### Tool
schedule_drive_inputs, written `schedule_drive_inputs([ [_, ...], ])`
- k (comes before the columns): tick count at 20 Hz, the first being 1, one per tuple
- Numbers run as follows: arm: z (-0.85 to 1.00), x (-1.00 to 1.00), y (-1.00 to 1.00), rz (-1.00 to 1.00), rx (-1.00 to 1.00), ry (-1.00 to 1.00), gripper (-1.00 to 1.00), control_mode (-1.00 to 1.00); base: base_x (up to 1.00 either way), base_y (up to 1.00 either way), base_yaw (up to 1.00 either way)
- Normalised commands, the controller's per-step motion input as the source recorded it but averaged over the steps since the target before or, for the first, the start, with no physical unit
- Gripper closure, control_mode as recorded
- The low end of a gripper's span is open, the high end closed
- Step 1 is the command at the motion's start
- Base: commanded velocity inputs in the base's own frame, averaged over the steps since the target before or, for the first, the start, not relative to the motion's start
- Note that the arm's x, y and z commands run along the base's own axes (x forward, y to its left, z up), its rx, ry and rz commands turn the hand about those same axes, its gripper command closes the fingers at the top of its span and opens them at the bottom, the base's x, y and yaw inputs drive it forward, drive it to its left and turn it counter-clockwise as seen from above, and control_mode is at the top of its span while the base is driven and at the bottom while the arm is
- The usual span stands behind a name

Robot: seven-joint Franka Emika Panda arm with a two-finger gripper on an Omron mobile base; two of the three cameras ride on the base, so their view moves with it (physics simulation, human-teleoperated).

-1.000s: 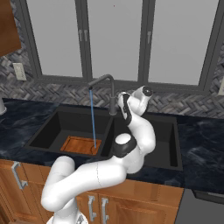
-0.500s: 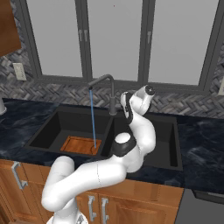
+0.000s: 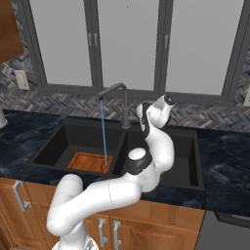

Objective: Turn on the sink faucet with hot water and rinse the cutting board for ten seconds, then turn off the faucet. Push the cutting board to reach the water if necessary.

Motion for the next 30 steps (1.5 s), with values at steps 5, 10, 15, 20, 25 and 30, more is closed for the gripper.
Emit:
schedule_drive_inputs([
  [5, -0.16, 0.0, -0.19, 0.0, 0.0, 0.0, 1.0, -1.0, 0.0, 0.0, 0.0],
  [10, -0.07, 0.0, 0.0, 0.0, 0.0, 0.0, 1.0, -1.0, 0.0, 0.0, 0.0],
  [15, -0.02, 0.0, 0.2, 0.0, 0.0, 0.0, 1.0, -1.0, 0.0, 0.0, 0.0],
  [20, 0.0, 0.0, 0.29, 0.0, 0.0, 0.0, 1.0, -1.0, 0.0, 0.0, 0.0],
  [25, 0.0, 0.0, 0.15, 0.0, 0.0, 0.0, 1.0, -1.0, 0.0, 0.0, 0.0],
  [30, 0.0, 0.0, 0.06, 0.0, 0.0, 0.0, 1.0, -1.0, 0.0, 0.0, 0.0],
])
